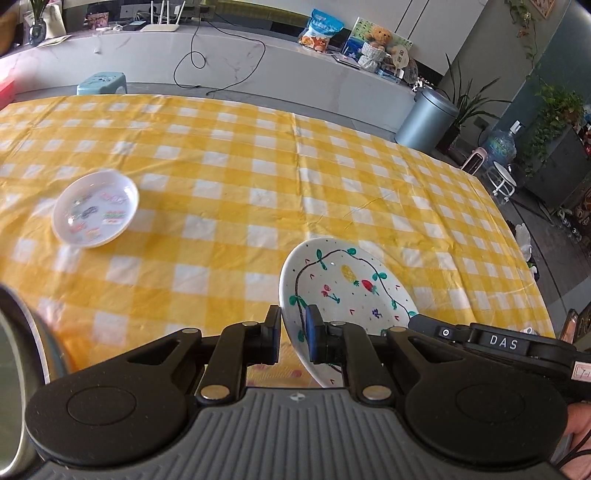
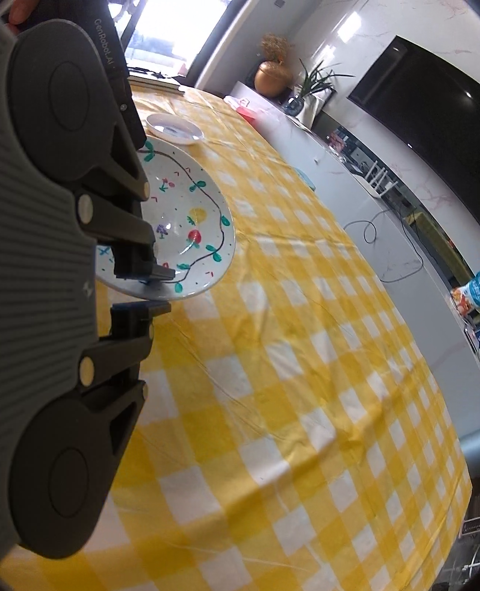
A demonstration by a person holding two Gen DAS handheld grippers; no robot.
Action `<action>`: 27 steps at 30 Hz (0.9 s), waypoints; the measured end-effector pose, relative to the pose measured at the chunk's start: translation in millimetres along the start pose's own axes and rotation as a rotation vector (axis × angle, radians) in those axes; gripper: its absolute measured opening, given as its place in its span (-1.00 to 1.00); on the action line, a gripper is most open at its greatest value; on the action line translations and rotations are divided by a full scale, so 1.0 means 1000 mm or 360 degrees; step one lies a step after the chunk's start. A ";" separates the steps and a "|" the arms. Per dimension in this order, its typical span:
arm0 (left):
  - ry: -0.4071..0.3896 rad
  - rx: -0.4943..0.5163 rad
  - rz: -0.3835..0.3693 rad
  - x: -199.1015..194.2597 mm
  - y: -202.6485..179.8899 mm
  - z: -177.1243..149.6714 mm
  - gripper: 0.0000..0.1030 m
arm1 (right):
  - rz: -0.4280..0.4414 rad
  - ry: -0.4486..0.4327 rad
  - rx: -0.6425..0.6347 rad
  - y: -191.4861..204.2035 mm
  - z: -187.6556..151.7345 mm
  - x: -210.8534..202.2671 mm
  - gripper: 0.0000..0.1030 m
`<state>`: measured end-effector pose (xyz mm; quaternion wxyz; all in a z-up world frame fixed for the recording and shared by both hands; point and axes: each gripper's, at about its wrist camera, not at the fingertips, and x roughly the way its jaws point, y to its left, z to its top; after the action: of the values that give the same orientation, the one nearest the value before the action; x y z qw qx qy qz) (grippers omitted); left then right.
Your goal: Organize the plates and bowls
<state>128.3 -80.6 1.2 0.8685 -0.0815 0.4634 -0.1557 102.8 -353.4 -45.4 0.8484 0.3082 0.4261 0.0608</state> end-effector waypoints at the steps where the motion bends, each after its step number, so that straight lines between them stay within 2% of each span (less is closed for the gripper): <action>1: -0.0007 -0.0005 -0.0001 -0.004 0.002 -0.002 -0.71 | 0.0012 0.0004 0.0000 0.001 -0.003 -0.002 -0.83; 10: -0.0083 -0.0001 0.0051 -0.037 0.010 -0.028 -0.71 | 0.0073 -0.0012 -0.0027 0.018 -0.027 -0.019 -0.83; 15: -0.0102 -0.0040 0.0071 -0.049 0.021 -0.047 -0.71 | 0.0074 -0.0017 -0.0021 0.025 -0.051 -0.026 -0.83; 27: -0.0102 -0.0130 0.0071 -0.050 0.045 -0.073 -0.71 | 0.0005 -0.0039 -0.0100 0.042 -0.085 -0.028 -0.83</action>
<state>50.0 -21.1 -13.1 0.8821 -0.1115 0.4430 -0.1147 27.1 -290.0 -40.4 0.8628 0.2827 0.4130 0.0716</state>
